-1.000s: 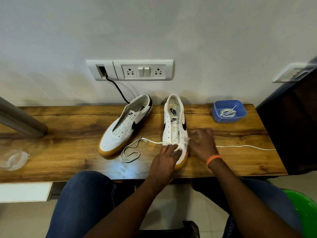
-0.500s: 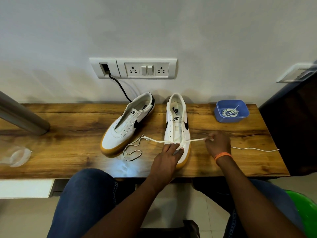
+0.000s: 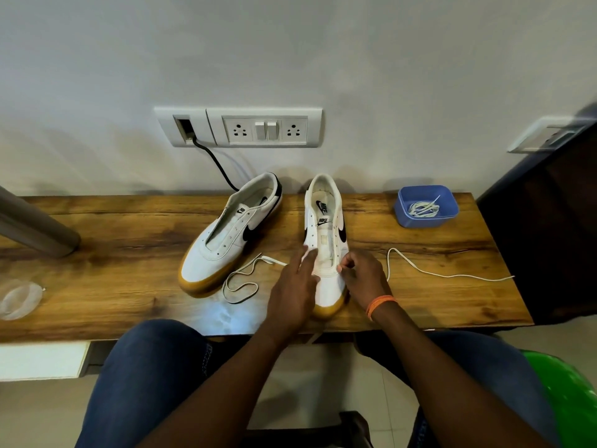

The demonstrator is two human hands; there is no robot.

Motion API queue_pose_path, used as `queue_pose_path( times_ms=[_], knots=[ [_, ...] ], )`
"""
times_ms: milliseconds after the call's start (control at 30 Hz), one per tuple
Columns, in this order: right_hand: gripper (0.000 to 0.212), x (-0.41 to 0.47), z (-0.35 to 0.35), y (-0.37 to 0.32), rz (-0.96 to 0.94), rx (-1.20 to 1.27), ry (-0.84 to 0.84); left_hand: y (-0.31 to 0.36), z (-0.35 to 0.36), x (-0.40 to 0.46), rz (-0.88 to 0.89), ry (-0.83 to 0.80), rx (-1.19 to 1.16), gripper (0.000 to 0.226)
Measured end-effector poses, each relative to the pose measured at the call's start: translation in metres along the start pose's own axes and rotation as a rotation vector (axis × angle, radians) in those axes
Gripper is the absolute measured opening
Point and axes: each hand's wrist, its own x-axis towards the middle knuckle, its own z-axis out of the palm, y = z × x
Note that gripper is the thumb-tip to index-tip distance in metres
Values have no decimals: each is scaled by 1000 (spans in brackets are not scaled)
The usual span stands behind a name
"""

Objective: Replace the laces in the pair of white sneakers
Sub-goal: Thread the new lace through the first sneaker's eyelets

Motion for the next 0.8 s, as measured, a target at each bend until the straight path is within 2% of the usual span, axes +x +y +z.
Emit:
queue_pose_path(
  times_ms=[67, 200, 367, 467, 533, 633, 800],
  knots=[
    [16, -1, 1, 0, 4, -2, 4, -6, -4, 6, -28, -5, -48, 45],
    [16, 0, 2, 1, 8, -7, 2, -16, -6, 10, -130, 91, -146, 23],
    [17, -1, 2, 0, 19, -42, 11, -12, -8, 12, -145, 139, -242, 14],
    [19, 3, -4, 5, 107, -64, 29, -20, -15, 15, -195, 166, -203, 14],
    [17, 5, -7, 8, 182, -33, 30, -23, -19, 18, -239, 133, -157, 16],
    [21, 5, -8, 6, 177, -62, -9, -22, -22, 16, -300, 32, -123, 21],
    [15, -3, -28, -3, 240, 106, -129, -18, -48, 19, -367, -195, -167, 28]
  ],
)
